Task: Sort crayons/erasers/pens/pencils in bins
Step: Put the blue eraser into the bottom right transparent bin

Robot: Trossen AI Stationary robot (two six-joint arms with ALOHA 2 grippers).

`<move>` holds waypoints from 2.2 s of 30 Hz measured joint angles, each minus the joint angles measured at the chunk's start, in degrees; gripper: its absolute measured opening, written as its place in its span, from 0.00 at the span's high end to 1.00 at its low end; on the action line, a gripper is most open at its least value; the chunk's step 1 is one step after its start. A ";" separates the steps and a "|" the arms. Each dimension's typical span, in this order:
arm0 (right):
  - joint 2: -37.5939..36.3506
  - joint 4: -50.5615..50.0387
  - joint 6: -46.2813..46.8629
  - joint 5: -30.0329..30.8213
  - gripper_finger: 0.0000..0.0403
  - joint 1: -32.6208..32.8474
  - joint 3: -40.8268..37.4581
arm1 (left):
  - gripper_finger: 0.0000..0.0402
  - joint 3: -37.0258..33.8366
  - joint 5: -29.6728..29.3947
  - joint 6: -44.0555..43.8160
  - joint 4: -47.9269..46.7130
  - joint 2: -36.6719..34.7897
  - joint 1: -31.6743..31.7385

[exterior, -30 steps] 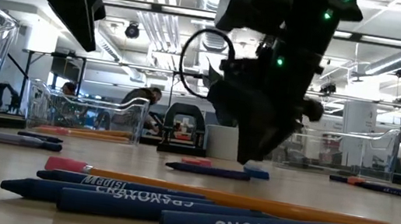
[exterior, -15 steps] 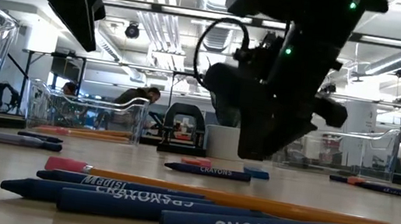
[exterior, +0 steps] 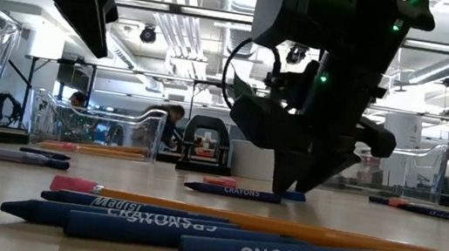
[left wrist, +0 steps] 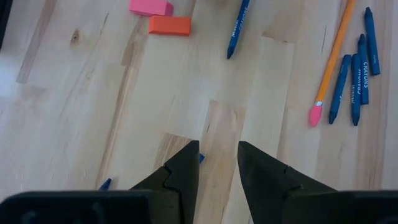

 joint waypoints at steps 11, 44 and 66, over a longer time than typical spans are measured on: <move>0.34 0.39 -12.20 0.41 0.85 -0.44 -0.04 | 0.76 -0.02 0.00 -0.02 0.01 0.02 -0.01; -8.58 -0.72 -21.46 -7.32 0.71 -0.92 -2.99 | 0.76 -0.07 -0.02 -0.16 0.92 0.07 -0.02; -6.42 2.11 -21.81 -14.68 0.68 -7.13 -3.01 | 0.76 -0.07 -0.02 -0.03 1.01 0.07 -0.02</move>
